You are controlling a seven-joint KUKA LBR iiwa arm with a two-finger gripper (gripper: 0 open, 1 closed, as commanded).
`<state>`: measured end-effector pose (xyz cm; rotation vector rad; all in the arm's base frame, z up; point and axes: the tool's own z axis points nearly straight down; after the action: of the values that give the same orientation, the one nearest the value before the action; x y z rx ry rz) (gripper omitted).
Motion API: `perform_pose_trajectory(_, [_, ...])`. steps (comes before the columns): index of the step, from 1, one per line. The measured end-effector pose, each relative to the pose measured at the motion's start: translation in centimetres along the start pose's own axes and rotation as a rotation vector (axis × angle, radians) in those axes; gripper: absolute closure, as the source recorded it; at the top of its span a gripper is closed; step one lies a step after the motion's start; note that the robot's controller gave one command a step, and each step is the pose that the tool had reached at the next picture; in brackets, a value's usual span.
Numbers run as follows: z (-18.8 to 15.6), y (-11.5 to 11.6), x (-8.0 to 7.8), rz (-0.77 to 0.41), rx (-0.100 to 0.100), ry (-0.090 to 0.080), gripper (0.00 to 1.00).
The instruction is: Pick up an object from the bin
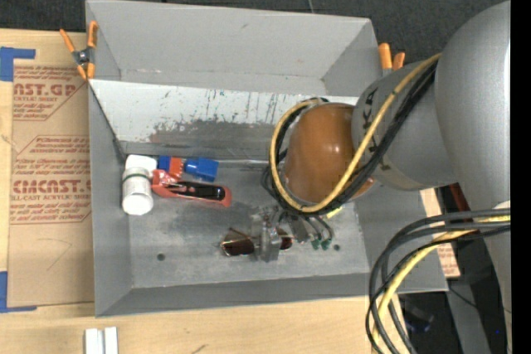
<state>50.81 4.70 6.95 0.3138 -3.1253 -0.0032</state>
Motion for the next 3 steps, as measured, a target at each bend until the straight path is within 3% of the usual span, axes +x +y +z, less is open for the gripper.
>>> perform_pose_trajectory(2, [-0.2, -0.3, 1.1, -0.011, 0.0, 0.001, 1.0])
perform_pose_trajectory(3, [-2.8, -0.5, 1.6, -0.013, -0.001, 0.002, 1.0])
